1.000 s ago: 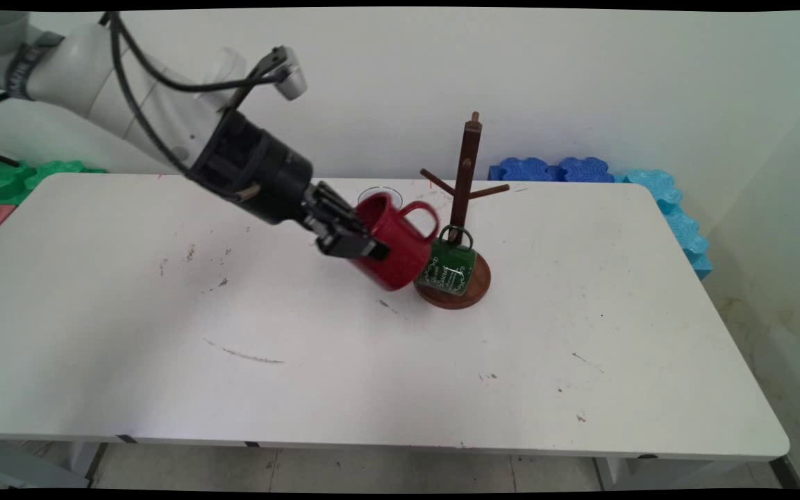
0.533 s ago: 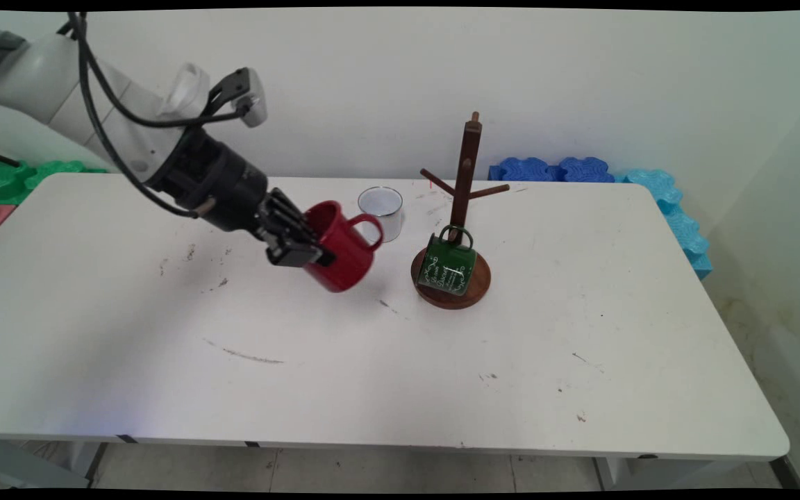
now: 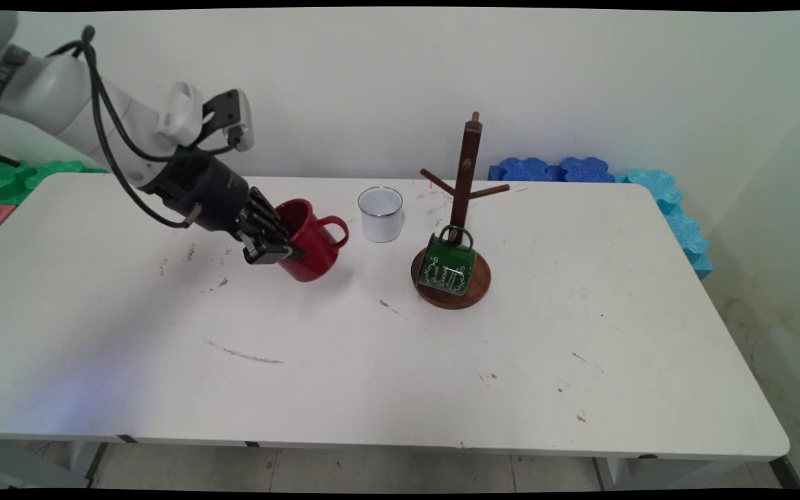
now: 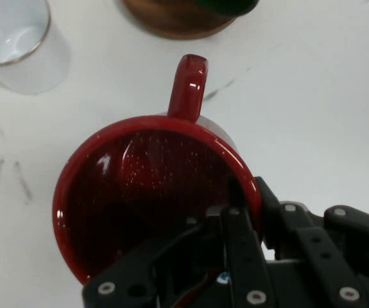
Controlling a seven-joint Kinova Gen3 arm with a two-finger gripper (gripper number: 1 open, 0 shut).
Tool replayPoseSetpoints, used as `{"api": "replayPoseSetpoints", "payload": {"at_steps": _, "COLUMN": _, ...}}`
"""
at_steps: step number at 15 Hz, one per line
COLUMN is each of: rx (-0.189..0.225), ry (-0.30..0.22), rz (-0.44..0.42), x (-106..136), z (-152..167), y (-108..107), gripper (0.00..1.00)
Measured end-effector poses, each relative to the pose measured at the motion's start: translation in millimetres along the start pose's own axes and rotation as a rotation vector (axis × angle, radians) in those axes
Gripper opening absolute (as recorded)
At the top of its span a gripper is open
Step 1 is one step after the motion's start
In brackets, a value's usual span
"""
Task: Place the picked object on the table
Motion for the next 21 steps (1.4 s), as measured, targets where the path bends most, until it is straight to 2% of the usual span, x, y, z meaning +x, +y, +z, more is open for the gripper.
{"api": "replayPoseSetpoints", "payload": {"at_steps": 8, "rx": 0.060, "ry": -0.054, "rz": 0.089, "x": -12, "z": 35, "y": -31, "gripper": 0.00}}
{"api": "replayPoseSetpoints", "payload": {"at_steps": 16, "rx": 0.091, "ry": -0.085, "rz": 0.171, "x": -9, "z": 71, "y": -59, "gripper": 0.00}}
{"api": "replayPoseSetpoints", "payload": {"at_steps": 21, "rx": 0.097, "ry": -0.099, "rz": 0.204, "x": -7, "z": 87, "y": -68, "gripper": 0.00}}
